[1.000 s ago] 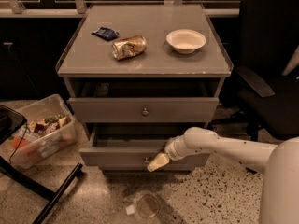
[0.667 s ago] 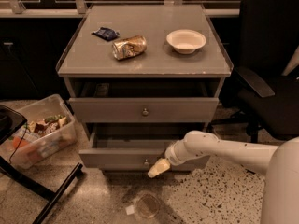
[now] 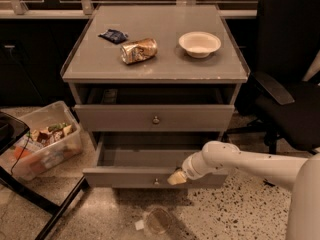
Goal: Open middle drawer
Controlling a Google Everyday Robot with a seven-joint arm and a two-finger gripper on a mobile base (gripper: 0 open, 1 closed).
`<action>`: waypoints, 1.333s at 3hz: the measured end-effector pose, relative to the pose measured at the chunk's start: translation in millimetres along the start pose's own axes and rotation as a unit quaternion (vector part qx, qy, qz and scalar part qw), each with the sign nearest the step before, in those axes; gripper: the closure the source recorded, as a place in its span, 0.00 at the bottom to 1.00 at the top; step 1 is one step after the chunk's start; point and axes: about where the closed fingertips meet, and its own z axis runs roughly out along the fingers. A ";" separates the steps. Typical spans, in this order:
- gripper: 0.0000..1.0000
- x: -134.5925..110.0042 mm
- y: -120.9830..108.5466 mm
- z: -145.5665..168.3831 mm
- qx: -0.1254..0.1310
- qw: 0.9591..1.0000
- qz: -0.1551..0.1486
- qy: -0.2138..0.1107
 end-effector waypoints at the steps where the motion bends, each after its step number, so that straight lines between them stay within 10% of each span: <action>1: 0.65 -0.6 0.2 -0.9 0.000 1.000 0.000 0.000; 2: 0.63 10.1 10.8 -6.1 -0.004 1.000 0.000 0.007; 4: 0.16 16.6 21.0 -10.2 -0.008 1.000 -0.001 0.011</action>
Offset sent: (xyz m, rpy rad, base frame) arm -0.1630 -0.0260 0.0139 -0.0715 0.1327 0.0527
